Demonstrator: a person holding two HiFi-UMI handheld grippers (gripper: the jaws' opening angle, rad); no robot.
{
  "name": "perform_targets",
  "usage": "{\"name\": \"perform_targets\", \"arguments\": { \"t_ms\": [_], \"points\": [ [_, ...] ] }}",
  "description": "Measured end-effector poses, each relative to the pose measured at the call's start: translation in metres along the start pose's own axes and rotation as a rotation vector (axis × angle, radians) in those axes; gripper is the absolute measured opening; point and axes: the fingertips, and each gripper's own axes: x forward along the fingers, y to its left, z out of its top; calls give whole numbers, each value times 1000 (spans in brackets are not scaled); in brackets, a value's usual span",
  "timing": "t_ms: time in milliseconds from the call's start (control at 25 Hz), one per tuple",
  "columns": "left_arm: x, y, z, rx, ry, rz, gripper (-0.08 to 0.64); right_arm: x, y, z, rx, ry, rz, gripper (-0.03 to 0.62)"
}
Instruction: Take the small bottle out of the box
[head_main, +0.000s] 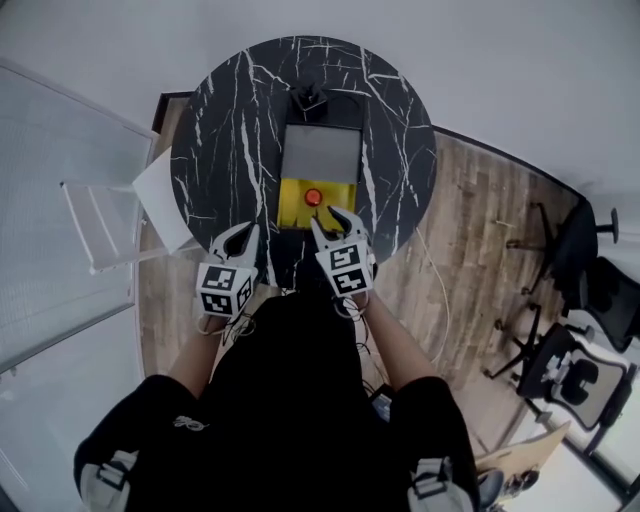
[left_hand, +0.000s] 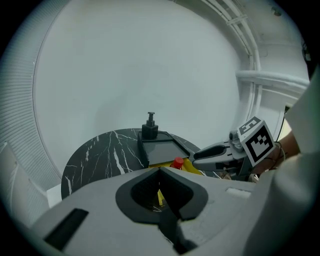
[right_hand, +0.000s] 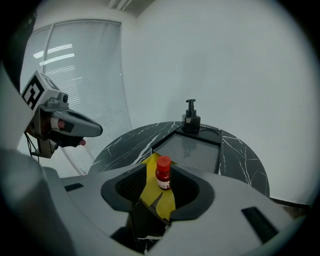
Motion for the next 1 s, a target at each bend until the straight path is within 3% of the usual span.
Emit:
{"name": "perform_targets", "arguments": {
  "t_ms": [320,1000],
  "points": [
    [3,14,-3,-39,13,42,-2,28,0,-8,-19,92,48,169],
    [4,44,-11,-109,33,117,-2,77,-9,-24,-33,283,70,230]
  ]
}}
